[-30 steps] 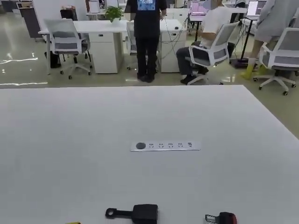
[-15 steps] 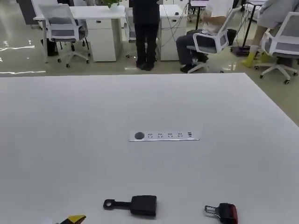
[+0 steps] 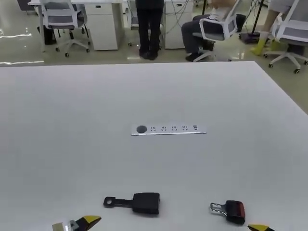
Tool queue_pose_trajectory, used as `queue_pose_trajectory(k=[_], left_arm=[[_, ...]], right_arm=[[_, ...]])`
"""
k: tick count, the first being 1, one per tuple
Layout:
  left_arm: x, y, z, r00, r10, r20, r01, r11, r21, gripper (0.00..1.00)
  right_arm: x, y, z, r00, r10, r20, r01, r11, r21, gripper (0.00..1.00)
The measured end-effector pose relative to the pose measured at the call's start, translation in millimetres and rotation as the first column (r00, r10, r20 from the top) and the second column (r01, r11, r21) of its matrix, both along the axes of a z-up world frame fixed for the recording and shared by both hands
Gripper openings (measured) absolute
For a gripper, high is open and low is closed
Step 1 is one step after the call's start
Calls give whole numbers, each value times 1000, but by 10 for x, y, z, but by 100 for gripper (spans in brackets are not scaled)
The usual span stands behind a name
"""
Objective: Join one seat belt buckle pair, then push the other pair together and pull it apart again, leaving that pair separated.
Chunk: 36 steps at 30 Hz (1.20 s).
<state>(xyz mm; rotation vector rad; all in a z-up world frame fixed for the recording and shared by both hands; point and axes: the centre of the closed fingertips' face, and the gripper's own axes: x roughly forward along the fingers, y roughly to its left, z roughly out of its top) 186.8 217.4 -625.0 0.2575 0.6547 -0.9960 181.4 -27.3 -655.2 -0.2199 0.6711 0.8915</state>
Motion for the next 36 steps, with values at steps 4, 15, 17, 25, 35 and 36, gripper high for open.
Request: queue_pose_trajectory(k=[4,15,17,25,35,36], left_arm=[[7,-64,-59,999,-54,-6,54,998,21,83],[47,-194,-245,983,-176,-46,178,983,50,72],[36,-228,-286,978,-202,-54,204,977,53,69],[66,-294,-481,961,-264,-79,270,960,78,63],[17,-388,-588,934,-345,-89,353,930,99,51],[29,-392,-589,932,-353,-79,360,927,103,49]], right_arm=[[20,10,-35,1000,24,-11,-24,1000,-2,80],[43,-21,-187,992,102,-73,-103,995,-7,77],[29,-25,-220,989,122,-83,-124,992,-16,75],[8,-18,-276,976,193,-102,-198,980,-36,66],[-65,-27,-277,948,299,-112,-308,949,-74,49],[-74,-30,-277,946,305,-114,-314,947,-73,46]])
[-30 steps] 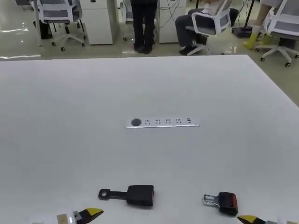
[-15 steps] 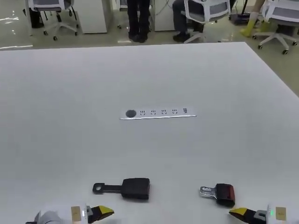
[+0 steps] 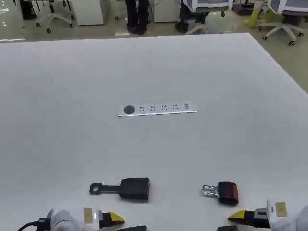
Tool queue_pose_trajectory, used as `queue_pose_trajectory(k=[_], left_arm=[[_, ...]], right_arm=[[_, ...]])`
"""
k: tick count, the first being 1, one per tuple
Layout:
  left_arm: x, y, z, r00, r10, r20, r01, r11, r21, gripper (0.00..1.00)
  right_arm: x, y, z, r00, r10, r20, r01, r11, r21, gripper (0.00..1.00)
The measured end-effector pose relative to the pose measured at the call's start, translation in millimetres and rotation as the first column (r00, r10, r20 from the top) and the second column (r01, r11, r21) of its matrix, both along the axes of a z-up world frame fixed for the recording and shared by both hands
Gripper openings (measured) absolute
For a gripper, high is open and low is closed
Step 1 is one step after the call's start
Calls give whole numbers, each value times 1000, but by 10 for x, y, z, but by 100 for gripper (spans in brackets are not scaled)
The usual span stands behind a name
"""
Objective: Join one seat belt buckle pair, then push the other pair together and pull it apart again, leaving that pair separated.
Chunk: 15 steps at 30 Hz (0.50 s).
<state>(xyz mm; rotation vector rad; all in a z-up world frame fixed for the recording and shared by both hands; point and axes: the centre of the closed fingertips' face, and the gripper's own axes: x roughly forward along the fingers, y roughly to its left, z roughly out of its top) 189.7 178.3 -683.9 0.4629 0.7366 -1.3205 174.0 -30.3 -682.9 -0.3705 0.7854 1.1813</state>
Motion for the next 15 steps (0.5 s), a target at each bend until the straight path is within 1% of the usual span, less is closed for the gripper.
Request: queue_pose_trajectory(k=[2,3,4,5,6,7,8,9,10,12,15], left_arm=[[-4,2,1,1000,-7,2,7,1000,1,44],[-8,0,2,1000,-17,4,17,1000,0,42],[-13,6,-3,999,-38,13,38,999,3,38],[-37,5,-5,999,-47,6,47,999,2,37],[-47,-4,-3,998,-64,15,64,998,1,35],[-70,-21,-3,995,-98,31,97,995,4,34],[-72,-24,0,994,-100,35,100,995,12,34],[-71,-22,3,994,-103,32,102,995,13,34],[-70,-22,4,994,-104,30,104,995,11,34],[-75,-19,-3,991,-131,34,130,991,15,34],[-83,-16,-14,985,-172,29,170,985,35,34]], right_arm=[[-1,-33,-9,1000,10,2,-10,1000,-11,40],[4,-44,-12,1000,13,6,-13,1000,-19,39],[2,-42,-9,1000,15,4,-15,1000,-18,39],[-2,-42,-8,1000,19,5,-19,1000,-22,38],[-8,-42,-8,1000,27,11,-27,999,-27,38],[-16,-38,-8,999,33,13,-33,999,-30,36],[-18,-36,-3,999,31,12,-30,999,-29,36],[-23,-44,-4,1000,26,1,-26,999,-31,36],[-22,-53,-6,1000,28,0,-28,999,-34,36],[-14,-56,-4,1000,29,1,-29,999,-37,36],[-4,-56,-10,1000,29,3,-29,998,-48,35]])
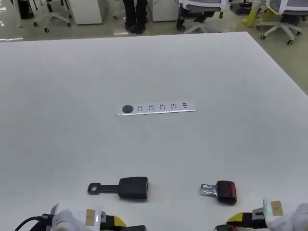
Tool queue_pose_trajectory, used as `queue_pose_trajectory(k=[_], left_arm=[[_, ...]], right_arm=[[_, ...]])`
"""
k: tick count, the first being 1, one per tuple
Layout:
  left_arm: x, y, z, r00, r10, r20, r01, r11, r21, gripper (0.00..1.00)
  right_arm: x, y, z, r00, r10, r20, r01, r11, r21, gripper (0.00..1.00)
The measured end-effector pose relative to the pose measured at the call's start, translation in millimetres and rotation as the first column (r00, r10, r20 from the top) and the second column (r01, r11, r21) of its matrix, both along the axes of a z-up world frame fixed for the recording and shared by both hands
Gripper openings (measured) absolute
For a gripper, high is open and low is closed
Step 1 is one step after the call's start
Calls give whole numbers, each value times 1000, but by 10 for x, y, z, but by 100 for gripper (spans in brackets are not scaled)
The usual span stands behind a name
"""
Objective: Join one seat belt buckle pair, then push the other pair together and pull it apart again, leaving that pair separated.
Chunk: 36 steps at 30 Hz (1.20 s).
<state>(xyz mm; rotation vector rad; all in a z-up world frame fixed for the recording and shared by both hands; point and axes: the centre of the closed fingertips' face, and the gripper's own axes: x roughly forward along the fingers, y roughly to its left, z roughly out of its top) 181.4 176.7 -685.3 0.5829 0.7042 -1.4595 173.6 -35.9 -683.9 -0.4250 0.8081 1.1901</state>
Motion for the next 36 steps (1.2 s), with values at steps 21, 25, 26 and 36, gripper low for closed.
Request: queue_pose_trajectory(k=[21,25,26,36], left_arm=[[16,-2,-45,1000,-14,-16,15,999,46,33],[14,-3,-46,1000,-12,-17,13,999,50,33],[13,-4,-46,1000,-12,-16,13,999,51,33],[7,-5,-40,1000,-14,-23,15,998,63,33]], right_arm=[[-4,331,-36,1000,25,14,-26,999,21,33],[-1,419,-40,999,26,19,-27,999,36,33],[1,453,-36,999,27,22,-28,999,41,33],[16,746,-65,998,45,33,-48,996,82,33]])
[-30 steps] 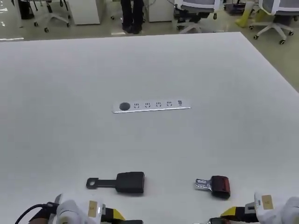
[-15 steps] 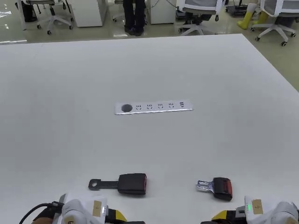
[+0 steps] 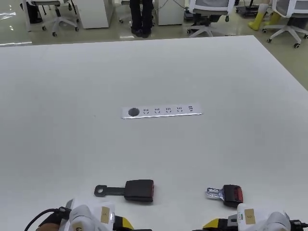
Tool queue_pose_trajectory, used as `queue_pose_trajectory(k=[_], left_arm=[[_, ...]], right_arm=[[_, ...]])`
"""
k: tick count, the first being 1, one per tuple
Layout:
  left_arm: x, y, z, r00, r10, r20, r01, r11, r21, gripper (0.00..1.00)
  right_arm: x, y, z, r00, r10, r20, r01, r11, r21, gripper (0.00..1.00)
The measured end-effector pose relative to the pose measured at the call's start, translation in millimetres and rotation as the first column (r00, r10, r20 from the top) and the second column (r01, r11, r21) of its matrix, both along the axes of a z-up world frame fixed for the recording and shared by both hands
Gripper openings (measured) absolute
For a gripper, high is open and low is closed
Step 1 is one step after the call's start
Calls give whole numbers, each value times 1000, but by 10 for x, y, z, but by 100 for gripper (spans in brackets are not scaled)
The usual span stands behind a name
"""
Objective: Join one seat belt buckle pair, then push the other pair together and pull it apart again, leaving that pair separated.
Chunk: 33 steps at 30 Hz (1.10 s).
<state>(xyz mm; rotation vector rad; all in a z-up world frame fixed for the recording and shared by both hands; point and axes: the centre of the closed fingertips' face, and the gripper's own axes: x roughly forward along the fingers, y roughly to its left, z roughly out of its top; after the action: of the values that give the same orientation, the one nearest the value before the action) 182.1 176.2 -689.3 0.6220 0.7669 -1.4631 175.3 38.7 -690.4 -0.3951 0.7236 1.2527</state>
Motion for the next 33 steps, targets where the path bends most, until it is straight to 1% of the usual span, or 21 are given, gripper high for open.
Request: queue_pose_trajectory(k=[7,13,16,17,19,22,23,24,29,33], left_arm=[[-4,-4,6,1000,4,-4,-4,1000,7,33],[-9,-4,14,1000,0,-5,0,1000,11,33],[-14,2,10,1000,-6,-2,6,1000,15,33],[-12,-8,8,1000,8,-13,-8,1000,15,33],[-6,-7,1,1000,4,-9,-4,1000,18,33],[2,-10,-8,1000,5,-7,-5,1000,18,33],[2,-8,-7,1000,-14,6,13,1000,21,33],[-1,-6,-6,1000,1,-4,-1,1000,21,33],[11,-1,-25,1000,-12,11,12,999,31,33],[11,-9,-22,1000,-20,14,19,999,46,33]], right_arm=[[7,255,-9,1000,12,7,-12,999,30,33],[17,447,-21,1000,17,5,-18,998,62,33],[22,466,-14,1000,24,12,-25,997,67,33],[20,471,-8,1000,21,6,-21,997,74,33],[-6,503,-4,999,36,14,-37,997,74,33],[-13,561,19,999,41,12,-42,996,75,33],[-17,539,21,998,55,24,-56,996,64,33],[-15,521,47,999,48,13,-49,996,69,33],[-21,506,72,999,48,11,-48,997,67,33],[-1,521,70,999,43,4,-44,997,65,32]])
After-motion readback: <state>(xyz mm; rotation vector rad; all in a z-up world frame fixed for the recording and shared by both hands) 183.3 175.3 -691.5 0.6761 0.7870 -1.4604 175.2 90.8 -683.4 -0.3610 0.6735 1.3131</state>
